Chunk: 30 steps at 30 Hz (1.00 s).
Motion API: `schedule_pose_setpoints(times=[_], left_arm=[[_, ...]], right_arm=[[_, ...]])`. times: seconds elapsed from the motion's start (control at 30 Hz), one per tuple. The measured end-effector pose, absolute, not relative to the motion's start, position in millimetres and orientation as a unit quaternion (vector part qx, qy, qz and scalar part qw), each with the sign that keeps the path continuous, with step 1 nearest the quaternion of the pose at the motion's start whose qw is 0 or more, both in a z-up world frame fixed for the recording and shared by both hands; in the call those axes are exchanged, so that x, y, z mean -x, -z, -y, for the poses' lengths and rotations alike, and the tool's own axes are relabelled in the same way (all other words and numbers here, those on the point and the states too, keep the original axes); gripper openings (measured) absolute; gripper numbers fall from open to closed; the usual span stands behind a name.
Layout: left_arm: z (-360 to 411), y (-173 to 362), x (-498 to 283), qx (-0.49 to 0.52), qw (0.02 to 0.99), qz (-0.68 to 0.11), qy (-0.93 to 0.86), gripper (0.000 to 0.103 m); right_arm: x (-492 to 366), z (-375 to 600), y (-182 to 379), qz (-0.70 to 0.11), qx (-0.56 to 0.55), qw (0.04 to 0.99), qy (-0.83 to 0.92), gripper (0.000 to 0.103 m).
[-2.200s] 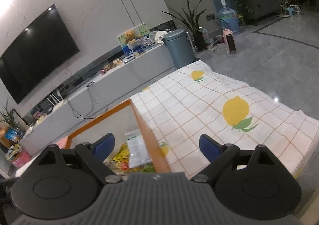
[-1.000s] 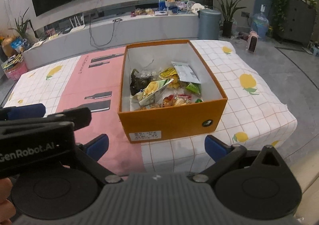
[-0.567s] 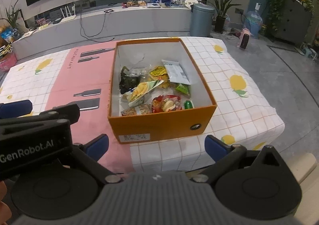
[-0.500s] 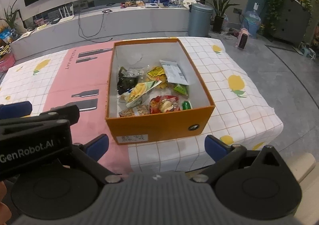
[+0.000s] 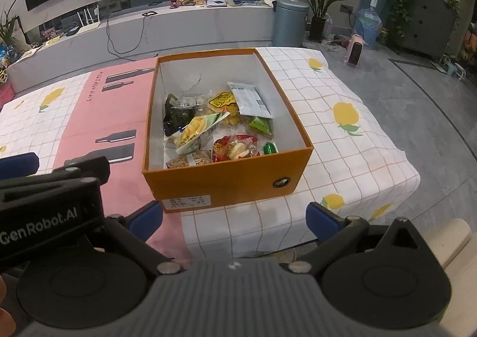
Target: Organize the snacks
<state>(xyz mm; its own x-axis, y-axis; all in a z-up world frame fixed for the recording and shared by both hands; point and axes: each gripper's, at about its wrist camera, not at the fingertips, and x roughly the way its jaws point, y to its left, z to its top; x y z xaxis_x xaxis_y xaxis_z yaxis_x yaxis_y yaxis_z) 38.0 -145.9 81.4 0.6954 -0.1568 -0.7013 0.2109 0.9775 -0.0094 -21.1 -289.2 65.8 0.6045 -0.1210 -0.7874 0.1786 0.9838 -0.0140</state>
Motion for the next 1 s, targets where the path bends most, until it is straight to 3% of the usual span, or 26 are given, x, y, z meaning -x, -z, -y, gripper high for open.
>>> schedule_pose_setpoints(times=[1.0], left_arm=[[148.8,-81.1,-33.6,-0.032,0.917,-0.382,0.108,0.094]], right_arm=[[28.9,294.8,-64.4,-0.43,-0.036,0.899,0.072,0.099]])
